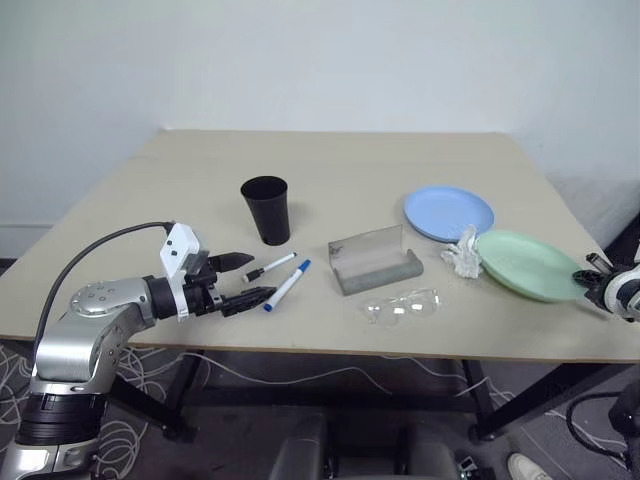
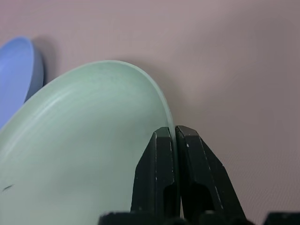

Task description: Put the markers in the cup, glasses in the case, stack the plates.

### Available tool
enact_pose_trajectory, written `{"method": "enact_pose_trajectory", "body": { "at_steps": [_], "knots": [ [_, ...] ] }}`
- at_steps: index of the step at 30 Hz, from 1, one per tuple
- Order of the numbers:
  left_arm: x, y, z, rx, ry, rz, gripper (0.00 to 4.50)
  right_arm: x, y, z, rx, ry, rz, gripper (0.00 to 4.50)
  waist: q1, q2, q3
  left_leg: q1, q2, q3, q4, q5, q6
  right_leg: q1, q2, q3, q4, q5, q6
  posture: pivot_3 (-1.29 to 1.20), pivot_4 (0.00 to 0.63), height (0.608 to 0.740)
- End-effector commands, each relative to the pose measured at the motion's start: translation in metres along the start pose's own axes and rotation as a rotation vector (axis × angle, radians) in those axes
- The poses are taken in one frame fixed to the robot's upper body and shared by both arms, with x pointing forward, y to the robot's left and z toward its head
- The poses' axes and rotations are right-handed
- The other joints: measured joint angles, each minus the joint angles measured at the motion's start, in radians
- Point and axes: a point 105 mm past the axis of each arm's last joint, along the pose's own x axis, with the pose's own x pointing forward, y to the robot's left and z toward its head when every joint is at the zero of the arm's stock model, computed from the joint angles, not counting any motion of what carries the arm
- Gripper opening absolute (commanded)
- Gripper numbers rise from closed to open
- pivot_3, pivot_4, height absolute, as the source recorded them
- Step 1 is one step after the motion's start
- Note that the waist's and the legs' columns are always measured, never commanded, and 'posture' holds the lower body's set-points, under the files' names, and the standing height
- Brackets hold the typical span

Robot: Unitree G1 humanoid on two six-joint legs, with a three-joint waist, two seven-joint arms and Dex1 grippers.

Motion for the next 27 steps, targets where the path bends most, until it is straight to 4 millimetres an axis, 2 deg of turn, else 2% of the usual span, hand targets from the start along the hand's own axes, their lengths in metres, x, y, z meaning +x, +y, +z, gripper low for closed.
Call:
{"method": "enact_pose_trajectory", "body": {
  "at_steps": [1,9,12,15,17,21,27],
  "knots": [
    [0.001,0.001,0.008,0.039,-0.02,-0.002,4.5,-0.012,0.019,0.037,-0.011,-0.118,0.04,0.02,-0.004,0.0,0.0,0.0,0.0,0.0,0.0,0.0,0.0,0.0,0.0,0.001,0.001,0.0,0.0,0.0,0.0,0.629],
    [0.001,0.002,0.009,0.042,-0.023,0.006,4.5,-0.011,0.039,0.055,-0.053,-0.181,0.066,0.02,-0.02,0.0,0.0,0.0,0.0,0.0,0.0,0.0,0.0,0.0,0.0,0.0,0.002,-0.001,0.0,0.0,0.0,0.629],
    [0.002,0.002,0.01,0.042,-0.025,0.011,4.5,-0.004,0.052,0.059,-0.072,-0.201,0.064,0.02,-0.021,0.001,0.0,0.0,0.0,0.0,0.0,0.0,0.0,-0.001,0.0,0.001,0.003,-0.001,0.0,0.0,0.0,0.629],
    [0.002,0.003,0.011,0.039,-0.029,0.013,4.5,0.007,0.072,0.057,-0.084,-0.21,0.082,0.02,-0.033,0.001,0.0,0.0,0.0,0.001,0.0,0.0,0.0,-0.001,0.0,0.001,0.003,-0.001,0.0,0.0,0.0,0.629],
    [0.003,0.003,0.011,0.036,-0.033,0.016,4.5,0.021,0.099,0.054,-0.078,-0.229,0.115,0.02,-0.043,0.001,0.0,0.001,0.0,0.0,0.0,0.0,0.0,-0.001,0.0,0.001,0.004,-0.001,0.001,0.0,0.0,0.629],
    [0.005,0.003,0.011,0.035,-0.036,0.021,4.5,0.035,0.135,0.047,-0.088,-0.247,0.157,0.02,-0.053,0.001,0.0,0.001,0.0,0.001,0.0,0.0,0.0,-0.001,0.001,0.001,0.005,0.0,0.0,0.0,0.0,0.629],
    [0.003,0.003,0.012,0.031,-0.044,0.037,4.5,0.051,0.177,0.032,-0.119,-0.271,0.183,0.02,-0.051,0.002,0.0,0.0,-0.001,0.0,0.0,0.0,0.0,-0.002,0.001,0.001,0.006,-0.001,0.0,0.0,0.0,0.629]
  ]
}}
